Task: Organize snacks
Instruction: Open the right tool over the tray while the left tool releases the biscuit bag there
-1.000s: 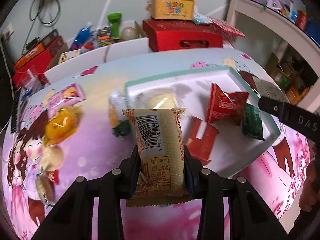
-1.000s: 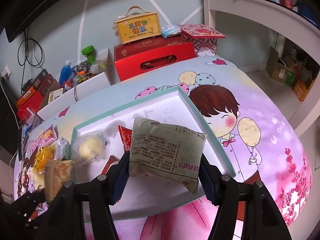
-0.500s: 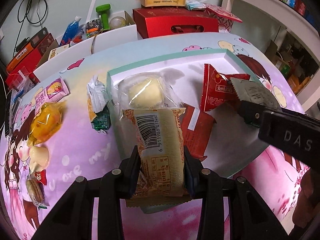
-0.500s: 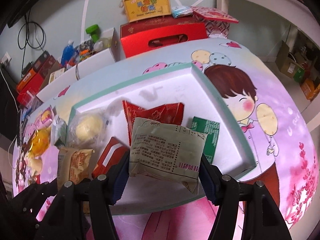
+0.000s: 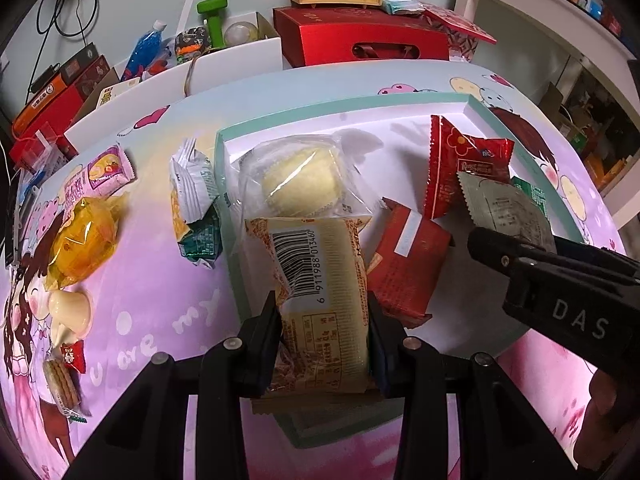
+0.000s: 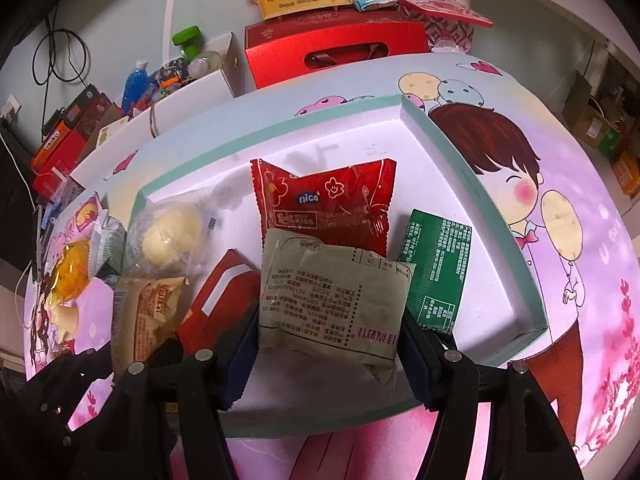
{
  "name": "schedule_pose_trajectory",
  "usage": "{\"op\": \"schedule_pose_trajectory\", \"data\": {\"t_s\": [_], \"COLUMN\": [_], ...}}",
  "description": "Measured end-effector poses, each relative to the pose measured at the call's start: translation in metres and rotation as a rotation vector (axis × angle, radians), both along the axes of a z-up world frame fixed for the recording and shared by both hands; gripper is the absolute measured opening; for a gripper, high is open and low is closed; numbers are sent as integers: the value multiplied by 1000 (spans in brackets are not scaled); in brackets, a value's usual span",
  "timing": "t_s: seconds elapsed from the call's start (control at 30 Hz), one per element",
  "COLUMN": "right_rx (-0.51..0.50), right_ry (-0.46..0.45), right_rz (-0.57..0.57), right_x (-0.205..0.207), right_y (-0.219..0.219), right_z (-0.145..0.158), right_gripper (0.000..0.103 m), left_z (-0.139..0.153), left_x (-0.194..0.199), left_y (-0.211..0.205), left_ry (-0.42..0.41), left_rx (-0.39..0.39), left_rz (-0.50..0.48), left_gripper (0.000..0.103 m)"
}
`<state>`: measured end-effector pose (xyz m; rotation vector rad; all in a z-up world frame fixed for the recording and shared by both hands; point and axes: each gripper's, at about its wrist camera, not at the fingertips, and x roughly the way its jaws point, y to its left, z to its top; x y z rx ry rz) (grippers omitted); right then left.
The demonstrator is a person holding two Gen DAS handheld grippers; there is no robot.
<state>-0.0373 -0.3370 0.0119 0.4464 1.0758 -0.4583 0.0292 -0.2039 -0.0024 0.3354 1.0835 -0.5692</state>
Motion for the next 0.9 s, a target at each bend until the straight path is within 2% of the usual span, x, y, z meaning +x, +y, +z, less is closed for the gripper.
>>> {"op": "schedule_pose_trajectory", "data": {"t_s": [0.07, 0.23, 0.3, 0.57, 0.7, 0.83, 0.9], "right_rx": [2, -3, -6, -29, -29, -28, -26], "right_ry": [-4, -3, -8, -30, -33, -25, -22], "right_rz": [0, 3, 2, 2, 1, 0, -2], "right_x": [1, 1, 0, -4, -5, -4, -4], "right_y": [0, -1, -1, -1, -1, -2, -2], "right_z": [0, 3, 6, 19, 20, 17, 16], "right_gripper": [69, 70, 72, 75, 76, 78, 94], "left_z": [0, 6, 9, 27, 31, 29, 27], "left_x": [0, -1, -2, -2, 4, 13, 18], "left_y": [0, 0, 1, 9, 18, 31, 37], "left_ry": [1, -9, -15, -47, -61, -49, -43], "left_rx": [1, -1, -7, -28, -29, -36, -37], "left_rz": [0, 0, 0, 20, 63, 120, 148], "left_gripper": [40, 62, 66, 69, 83, 85, 90]}}
